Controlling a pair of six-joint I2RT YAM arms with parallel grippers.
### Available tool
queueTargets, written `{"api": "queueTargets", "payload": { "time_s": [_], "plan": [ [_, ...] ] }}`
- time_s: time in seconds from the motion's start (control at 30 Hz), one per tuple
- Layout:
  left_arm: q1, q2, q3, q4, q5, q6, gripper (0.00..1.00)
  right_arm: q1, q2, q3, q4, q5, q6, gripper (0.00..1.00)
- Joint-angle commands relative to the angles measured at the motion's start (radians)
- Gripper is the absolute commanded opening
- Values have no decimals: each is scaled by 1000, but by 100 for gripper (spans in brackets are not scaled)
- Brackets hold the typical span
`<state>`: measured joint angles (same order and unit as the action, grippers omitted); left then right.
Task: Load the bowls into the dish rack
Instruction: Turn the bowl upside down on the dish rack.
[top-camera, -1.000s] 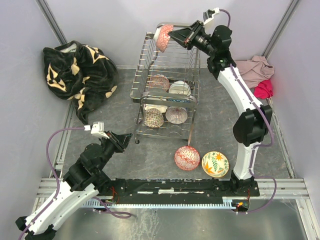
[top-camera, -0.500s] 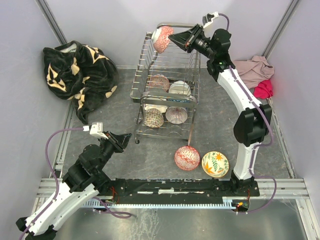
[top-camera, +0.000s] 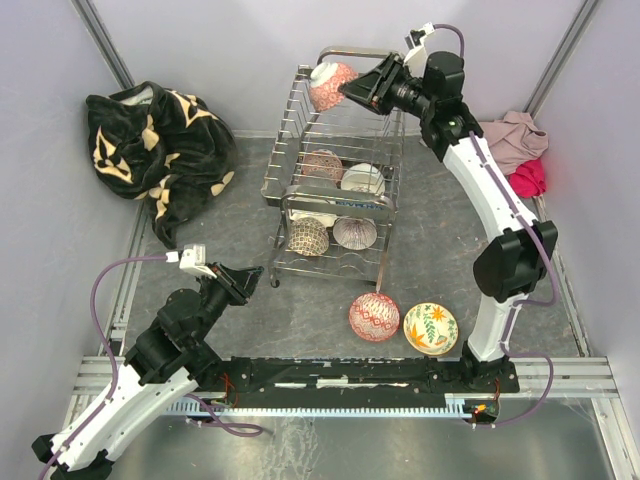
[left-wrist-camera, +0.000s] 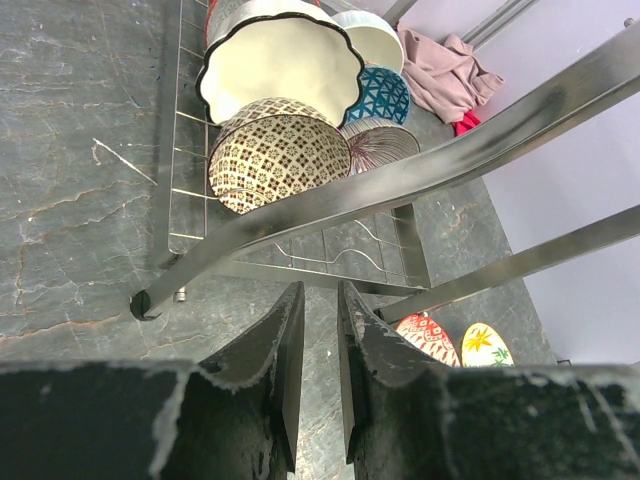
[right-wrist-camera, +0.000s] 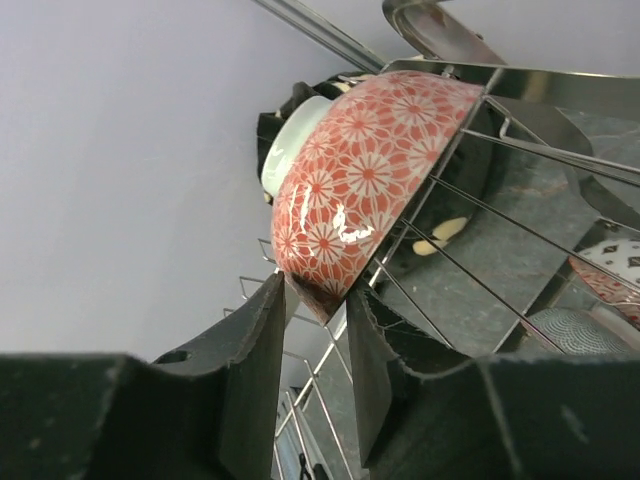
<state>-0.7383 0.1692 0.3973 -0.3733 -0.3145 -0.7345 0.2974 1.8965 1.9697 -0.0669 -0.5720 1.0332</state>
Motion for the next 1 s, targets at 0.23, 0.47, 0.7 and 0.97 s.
{"api": "queueTargets", "payload": {
  "time_s": [0.23, 0.47, 0.7, 0.97],
  "plan": [
    [-3, 0, 25, 5, -18, -17, 26, -33, 27, 299, -526, 128, -308, 48],
    [-3, 2, 28, 2, -18, -16, 26, -35, 113, 574, -784, 206, -458, 51],
    [-2, -1, 24, -3, -18, -15, 26, -37, 15, 408, -667, 204, -528, 52],
    [-2, 10, 59, -11, -44, 7, 30, -37, -197, 227, -477, 232, -545, 52]
  ]
}}
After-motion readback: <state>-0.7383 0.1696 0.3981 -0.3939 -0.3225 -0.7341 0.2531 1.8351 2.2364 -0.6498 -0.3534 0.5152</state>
